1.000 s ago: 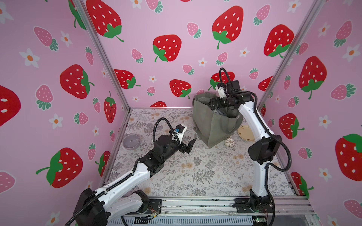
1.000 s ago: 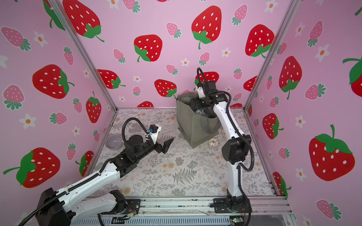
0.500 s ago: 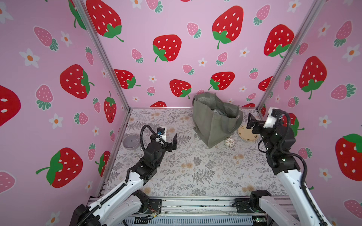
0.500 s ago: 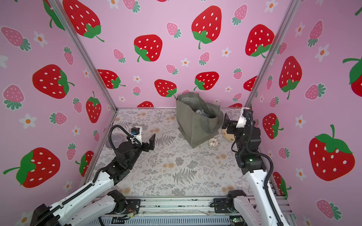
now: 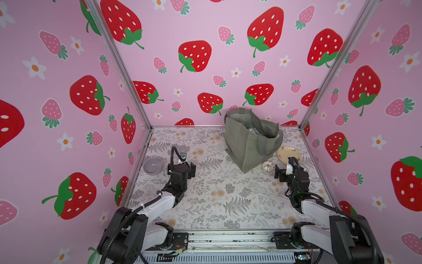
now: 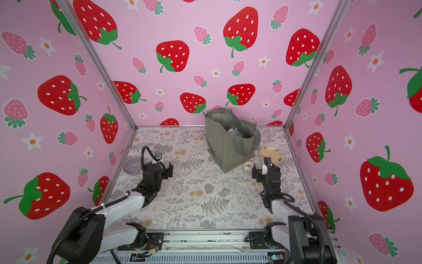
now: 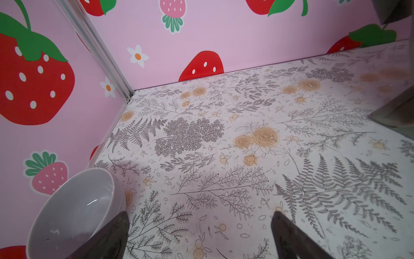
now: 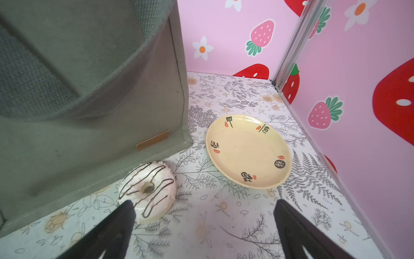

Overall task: Put the alarm clock into the canvas bag
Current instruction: Reset both arms

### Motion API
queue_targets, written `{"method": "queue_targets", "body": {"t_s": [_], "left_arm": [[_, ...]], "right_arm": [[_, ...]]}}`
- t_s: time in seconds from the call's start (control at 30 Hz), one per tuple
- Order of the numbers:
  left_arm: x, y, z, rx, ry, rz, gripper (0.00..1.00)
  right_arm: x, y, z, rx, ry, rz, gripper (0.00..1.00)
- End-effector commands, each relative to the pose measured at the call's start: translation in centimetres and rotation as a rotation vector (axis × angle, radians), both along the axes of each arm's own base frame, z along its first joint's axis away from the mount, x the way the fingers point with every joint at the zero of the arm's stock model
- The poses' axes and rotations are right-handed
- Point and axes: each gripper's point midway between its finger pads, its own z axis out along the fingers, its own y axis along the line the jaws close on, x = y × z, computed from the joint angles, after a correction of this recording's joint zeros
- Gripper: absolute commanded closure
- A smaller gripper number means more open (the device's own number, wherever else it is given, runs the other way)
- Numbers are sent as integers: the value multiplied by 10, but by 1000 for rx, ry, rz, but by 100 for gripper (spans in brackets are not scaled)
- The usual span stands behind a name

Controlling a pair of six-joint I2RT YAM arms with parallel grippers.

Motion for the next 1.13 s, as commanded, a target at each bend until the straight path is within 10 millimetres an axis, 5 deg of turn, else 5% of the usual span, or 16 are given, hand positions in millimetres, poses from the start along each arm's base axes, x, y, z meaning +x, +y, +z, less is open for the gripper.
{"method": "queue_targets", "body": {"t_s": [0.0,0.53,1.1], "left_arm": [[6,10,-6,4,-44,13,1],[38,42,-43,-161,5,4,1],[43,50,-46,-201,26,12,1]], "right_arm": [[9,1,24,19,-148,9,0],[25,2,3,-36,-157,12,0],[31,0,-1,-33,-133,0,0]]}}
